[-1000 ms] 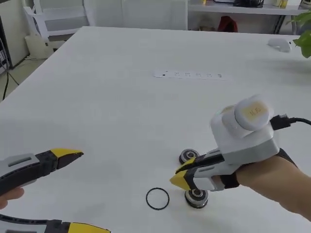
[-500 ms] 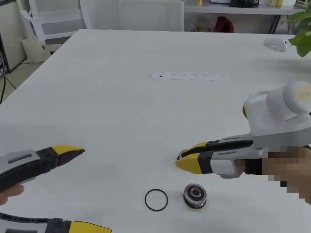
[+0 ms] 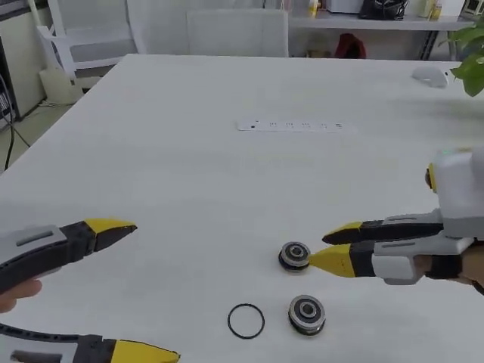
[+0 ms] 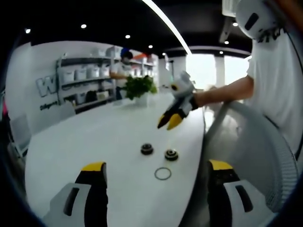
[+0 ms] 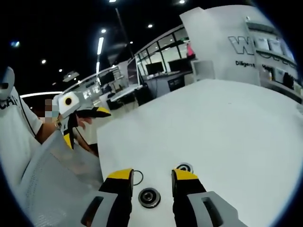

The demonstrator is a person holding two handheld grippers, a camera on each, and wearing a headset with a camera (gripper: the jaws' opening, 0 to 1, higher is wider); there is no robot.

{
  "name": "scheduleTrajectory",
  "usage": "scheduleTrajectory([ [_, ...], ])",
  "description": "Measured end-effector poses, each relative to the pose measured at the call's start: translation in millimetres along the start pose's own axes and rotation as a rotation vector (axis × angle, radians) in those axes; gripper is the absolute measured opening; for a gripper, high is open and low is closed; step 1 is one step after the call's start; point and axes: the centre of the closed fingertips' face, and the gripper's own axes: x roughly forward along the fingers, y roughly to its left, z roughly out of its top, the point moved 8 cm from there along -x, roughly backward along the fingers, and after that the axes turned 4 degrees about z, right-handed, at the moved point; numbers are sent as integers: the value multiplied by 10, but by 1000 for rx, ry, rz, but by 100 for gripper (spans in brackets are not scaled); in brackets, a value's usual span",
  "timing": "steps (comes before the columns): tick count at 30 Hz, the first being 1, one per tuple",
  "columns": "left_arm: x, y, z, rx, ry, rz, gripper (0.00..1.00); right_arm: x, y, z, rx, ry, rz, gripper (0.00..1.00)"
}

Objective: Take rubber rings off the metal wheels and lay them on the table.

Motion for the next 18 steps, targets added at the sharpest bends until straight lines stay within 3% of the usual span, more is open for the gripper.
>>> scheduleTrajectory([
  [11,164,45,372,79,-50,-44,87,-106,-63,-137,-8,53,-20,29],
  [18,441,8,562,129,-57,-121,87,0,-41,-327,-25,174,11,29],
])
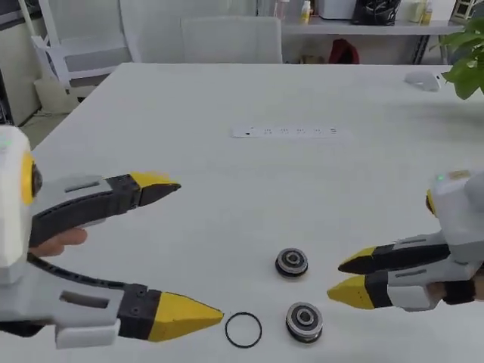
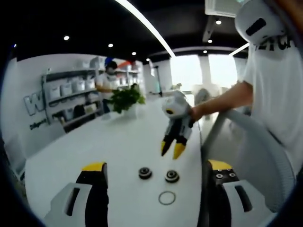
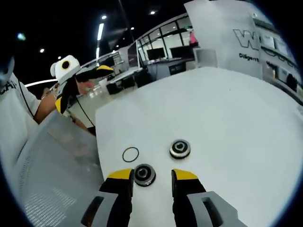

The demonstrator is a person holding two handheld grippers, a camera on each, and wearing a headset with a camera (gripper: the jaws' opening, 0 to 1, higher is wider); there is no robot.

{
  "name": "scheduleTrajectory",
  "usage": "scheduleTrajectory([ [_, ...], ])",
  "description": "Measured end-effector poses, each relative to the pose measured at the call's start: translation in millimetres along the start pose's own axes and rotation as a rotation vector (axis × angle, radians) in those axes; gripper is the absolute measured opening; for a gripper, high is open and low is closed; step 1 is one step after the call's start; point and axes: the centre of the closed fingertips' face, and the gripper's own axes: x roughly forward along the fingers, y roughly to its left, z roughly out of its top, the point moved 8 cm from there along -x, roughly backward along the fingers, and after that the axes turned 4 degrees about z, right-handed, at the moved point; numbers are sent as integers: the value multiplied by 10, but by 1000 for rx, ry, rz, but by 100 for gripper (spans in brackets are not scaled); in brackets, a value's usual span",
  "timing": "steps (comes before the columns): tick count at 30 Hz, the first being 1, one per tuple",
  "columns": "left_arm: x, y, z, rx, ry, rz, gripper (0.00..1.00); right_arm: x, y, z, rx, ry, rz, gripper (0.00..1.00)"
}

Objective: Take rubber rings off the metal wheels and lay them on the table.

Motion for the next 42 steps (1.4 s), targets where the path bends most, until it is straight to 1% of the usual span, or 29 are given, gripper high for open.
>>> scheduleTrajectory([
  [1,65,-2,48,15,-8,-15,87,21,5,-22,-2,16,3,29],
  [3,173,0,128,33,-23,-39,87,41,-1,-49,-6,32,7,29],
  [4,219,-4,157,37,-32,-54,87,48,-2,-56,-5,34,10,29],
  [5,292,-8,186,36,-43,-81,86,52,-4,-61,-4,30,17,29],
  [7,394,4,207,25,-38,-101,86,72,11,-57,-9,13,48,29],
  [8,444,4,219,30,-33,-111,86,80,15,-62,-13,10,59,29],
  [10,584,-15,258,54,-35,-141,85,88,-14,-81,-17,8,58,29],
  [11,625,-27,267,56,-36,-152,85,94,-17,-89,-21,8,59,29],
  [12,688,-41,269,60,-36,-166,84,104,-21,-102,-23,11,61,29],
  [14,770,-52,250,69,-34,-174,83,121,-34,-127,-28,25,61,30],
  [16,865,-63,204,71,-28,-180,82,136,-35,-138,-27,36,63,31],
  [20,1000,-107,91,51,-22,-191,80,154,-55,-170,-28,50,66,31],
  [21,1020,-119,59,51,-18,-187,79,160,-55,-177,-30,56,67,31],
  [22,1040,-128,-8,62,-2,-170,79,170,-58,-190,-34,71,64,31],
  [24,1056,-133,-94,76,17,-145,78,180,-64,-212,-37,92,57,29],
  [25,1066,-140,-148,77,26,-139,78,181,-67,-218,-37,93,57,29],
  [26,1071,-144,-176,77,30,-138,77,181,-72,-226,-38,94,58,29],
  [31,1104,-156,-337,84,53,-142,66,218,-79,-244,-50,109,58,29],
  [33,1123,-153,-399,62,59,-134,64,229,-74,-255,-58,117,61,28],
  [34,1138,-149,-436,39,56,-108,63,236,-70,-265,-63,124,61,28],
  [35,1145,-155,-463,19,53,-100,61,241,-67,-274,-68,129,63,28],
  [37,1154,-176,-515,10,59,-109,57,257,-60,-285,-78,138,69,28],
  [39,1168,-193,-570,-6,63,-106,53,266,-55,-280,-88,136,71,28],
  [41,1179,-217,-629,-15,82,-129,51,283,-37,-272,-99,136,74,28],
  [42,1184,-235,-671,-12,103,-143,50,292,-31,-273,-105,142,75,28],
])
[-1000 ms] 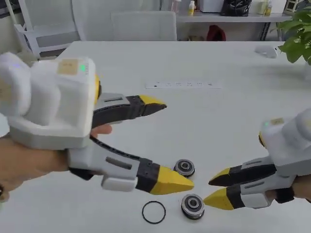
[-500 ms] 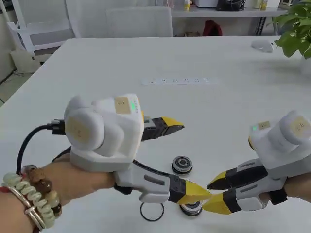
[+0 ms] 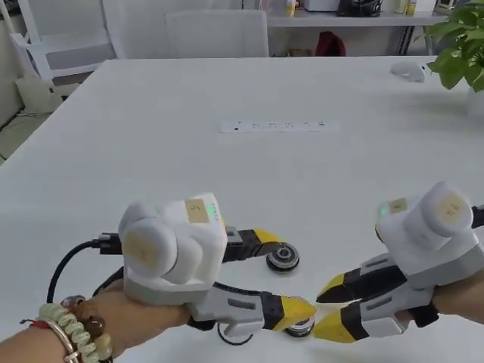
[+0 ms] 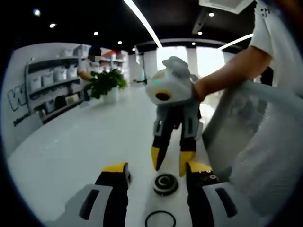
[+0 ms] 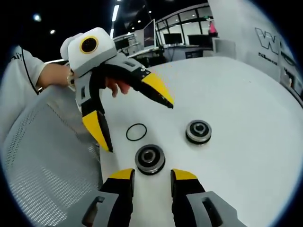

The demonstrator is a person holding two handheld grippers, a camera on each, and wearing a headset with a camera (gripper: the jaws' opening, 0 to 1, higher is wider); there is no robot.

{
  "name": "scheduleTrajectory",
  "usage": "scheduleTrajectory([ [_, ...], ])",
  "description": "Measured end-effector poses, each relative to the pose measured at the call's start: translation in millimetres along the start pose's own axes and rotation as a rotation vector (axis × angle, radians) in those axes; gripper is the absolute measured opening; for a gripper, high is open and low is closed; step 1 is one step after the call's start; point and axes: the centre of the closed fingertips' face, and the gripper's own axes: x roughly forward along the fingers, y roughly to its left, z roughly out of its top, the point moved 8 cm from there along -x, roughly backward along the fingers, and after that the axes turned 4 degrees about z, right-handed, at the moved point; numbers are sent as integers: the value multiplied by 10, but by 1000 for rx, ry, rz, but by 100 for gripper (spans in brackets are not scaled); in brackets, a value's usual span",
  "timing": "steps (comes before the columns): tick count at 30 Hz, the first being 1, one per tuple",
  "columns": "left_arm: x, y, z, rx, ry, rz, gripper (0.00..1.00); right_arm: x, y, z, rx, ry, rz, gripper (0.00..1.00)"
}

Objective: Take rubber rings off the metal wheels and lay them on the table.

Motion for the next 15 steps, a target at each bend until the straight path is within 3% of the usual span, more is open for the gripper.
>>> scheduleTrajectory([
  [5,52,-71,-80,10,28,-30,45,17,-2,-8,-4,11,-1,28],
  [15,139,-26,-193,-94,39,-3,33,112,53,19,-34,30,18,27],
])
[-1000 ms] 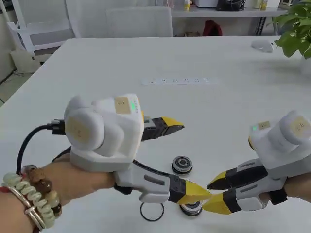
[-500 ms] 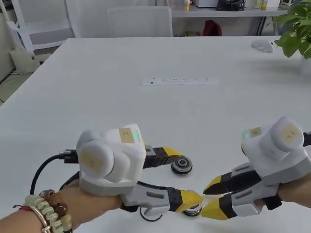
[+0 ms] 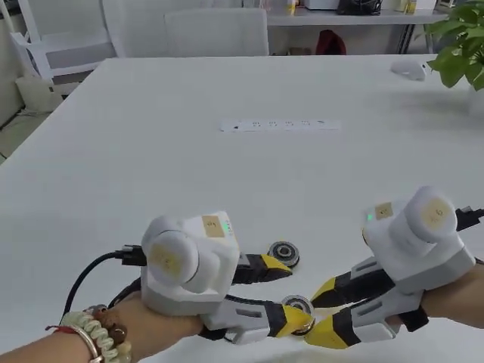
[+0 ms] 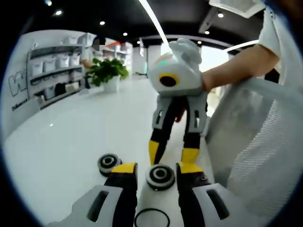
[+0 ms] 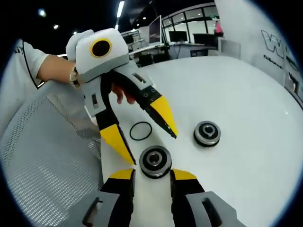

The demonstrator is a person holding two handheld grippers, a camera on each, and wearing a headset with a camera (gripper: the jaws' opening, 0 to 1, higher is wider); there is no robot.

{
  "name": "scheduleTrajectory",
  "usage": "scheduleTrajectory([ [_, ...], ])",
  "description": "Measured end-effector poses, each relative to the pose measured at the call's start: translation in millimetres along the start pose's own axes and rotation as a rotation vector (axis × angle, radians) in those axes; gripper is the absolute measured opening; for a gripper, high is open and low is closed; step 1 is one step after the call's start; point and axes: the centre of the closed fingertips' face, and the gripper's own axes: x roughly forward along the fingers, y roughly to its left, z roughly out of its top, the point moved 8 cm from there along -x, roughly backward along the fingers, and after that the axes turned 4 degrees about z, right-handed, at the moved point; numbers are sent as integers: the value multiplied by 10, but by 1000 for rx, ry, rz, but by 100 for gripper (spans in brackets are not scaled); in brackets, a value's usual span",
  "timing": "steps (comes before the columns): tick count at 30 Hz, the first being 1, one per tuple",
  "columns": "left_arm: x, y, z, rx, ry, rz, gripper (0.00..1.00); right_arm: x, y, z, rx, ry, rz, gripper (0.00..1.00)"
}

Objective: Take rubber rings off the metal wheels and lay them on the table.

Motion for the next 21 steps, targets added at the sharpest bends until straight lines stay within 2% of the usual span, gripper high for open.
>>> scheduleTrajectory([
  [2,12,-6,-48,27,31,6,30,5,-17,11,-12,2,-8,26],
  [6,26,-39,-55,47,36,-6,25,0,-31,5,-22,3,-20,23],
  [11,51,-39,-52,88,52,16,18,-5,-38,3,-28,3,-25,21],
  [15,63,-52,-70,85,62,7,18,-5,-40,1,-34,4,-25,21],
  [17,72,-69,-101,95,81,1,17,-5,-38,-1,-37,7,-26,21],
  [21,81,-61,-94,74,80,4,16,-9,-44,-6,-39,9,-27,20],
])
